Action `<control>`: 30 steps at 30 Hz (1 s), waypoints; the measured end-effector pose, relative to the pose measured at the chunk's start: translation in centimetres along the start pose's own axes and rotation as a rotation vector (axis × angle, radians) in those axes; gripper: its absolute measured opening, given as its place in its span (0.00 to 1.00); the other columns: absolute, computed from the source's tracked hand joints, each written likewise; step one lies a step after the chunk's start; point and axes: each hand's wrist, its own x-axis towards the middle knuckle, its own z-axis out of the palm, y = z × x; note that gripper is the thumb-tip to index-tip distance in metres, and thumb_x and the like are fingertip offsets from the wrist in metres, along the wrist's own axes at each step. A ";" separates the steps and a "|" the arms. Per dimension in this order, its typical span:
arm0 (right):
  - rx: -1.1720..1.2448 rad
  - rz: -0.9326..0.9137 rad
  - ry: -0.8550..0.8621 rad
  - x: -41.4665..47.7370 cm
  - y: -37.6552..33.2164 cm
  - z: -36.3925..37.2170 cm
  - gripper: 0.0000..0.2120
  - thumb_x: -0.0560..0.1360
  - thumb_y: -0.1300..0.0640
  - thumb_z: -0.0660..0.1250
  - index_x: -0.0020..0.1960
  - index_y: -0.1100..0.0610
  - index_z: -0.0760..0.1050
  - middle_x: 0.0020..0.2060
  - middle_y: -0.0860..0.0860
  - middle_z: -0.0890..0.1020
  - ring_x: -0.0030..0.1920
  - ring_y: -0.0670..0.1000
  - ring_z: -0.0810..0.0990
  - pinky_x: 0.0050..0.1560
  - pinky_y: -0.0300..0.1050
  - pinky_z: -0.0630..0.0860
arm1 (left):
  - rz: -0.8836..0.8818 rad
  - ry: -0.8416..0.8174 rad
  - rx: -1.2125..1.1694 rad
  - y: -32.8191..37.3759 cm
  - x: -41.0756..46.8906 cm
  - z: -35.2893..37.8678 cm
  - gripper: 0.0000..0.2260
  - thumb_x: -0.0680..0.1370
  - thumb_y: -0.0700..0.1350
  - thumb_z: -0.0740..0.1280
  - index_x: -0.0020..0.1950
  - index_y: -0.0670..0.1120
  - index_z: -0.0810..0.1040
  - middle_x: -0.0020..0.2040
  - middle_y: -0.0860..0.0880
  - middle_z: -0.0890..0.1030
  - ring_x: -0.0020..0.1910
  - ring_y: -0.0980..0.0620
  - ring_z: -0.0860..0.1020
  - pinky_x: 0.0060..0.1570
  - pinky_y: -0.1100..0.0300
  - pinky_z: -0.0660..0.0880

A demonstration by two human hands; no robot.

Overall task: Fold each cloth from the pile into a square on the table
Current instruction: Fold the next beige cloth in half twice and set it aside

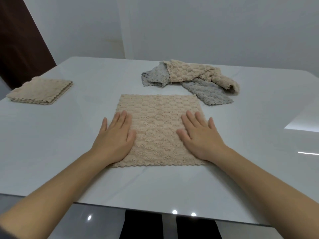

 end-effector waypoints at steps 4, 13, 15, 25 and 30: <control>0.016 -0.045 0.079 -0.7 -2.3 -0.7 0.31 0.82 0.41 0.41 0.80 0.55 0.41 0.79 0.52 0.42 0.78 0.54 0.37 0.76 0.59 0.36 | 0.113 0.075 -0.039 2.1 -0.9 -0.3 0.30 0.80 0.58 0.39 0.79 0.46 0.41 0.79 0.51 0.40 0.77 0.56 0.37 0.75 0.53 0.35; 0.011 -0.071 -0.021 -2.4 -0.2 0.3 0.32 0.81 0.39 0.41 0.80 0.52 0.39 0.78 0.47 0.39 0.78 0.50 0.36 0.76 0.57 0.35 | 0.118 -0.047 0.038 0.6 -1.7 0.7 0.37 0.74 0.68 0.34 0.79 0.51 0.39 0.78 0.55 0.37 0.76 0.57 0.36 0.75 0.49 0.36; 0.033 -0.063 -0.027 -2.8 0.5 0.1 0.31 0.82 0.41 0.42 0.80 0.53 0.41 0.79 0.48 0.41 0.78 0.50 0.37 0.76 0.58 0.36 | 0.122 0.015 0.018 0.1 -2.1 0.2 0.34 0.78 0.65 0.41 0.79 0.49 0.46 0.80 0.53 0.45 0.78 0.54 0.43 0.75 0.48 0.40; 0.175 -0.385 0.194 -5.6 -2.6 -0.7 0.22 0.70 0.39 0.64 0.60 0.48 0.71 0.52 0.42 0.75 0.53 0.46 0.73 0.52 0.44 0.69 | 0.513 0.291 -0.093 3.0 -4.1 -1.3 0.09 0.78 0.54 0.56 0.45 0.52 0.72 0.38 0.59 0.74 0.36 0.56 0.71 0.32 0.61 0.66; 0.153 -0.248 0.324 -4.9 -1.1 -1.0 0.17 0.71 0.64 0.63 0.57 0.51 0.68 0.51 0.45 0.77 0.49 0.51 0.74 0.42 0.47 0.69 | 0.477 0.243 -0.064 1.4 -3.8 -1.1 0.11 0.74 0.43 0.66 0.55 0.52 0.72 0.48 0.59 0.76 0.45 0.55 0.75 0.37 0.62 0.68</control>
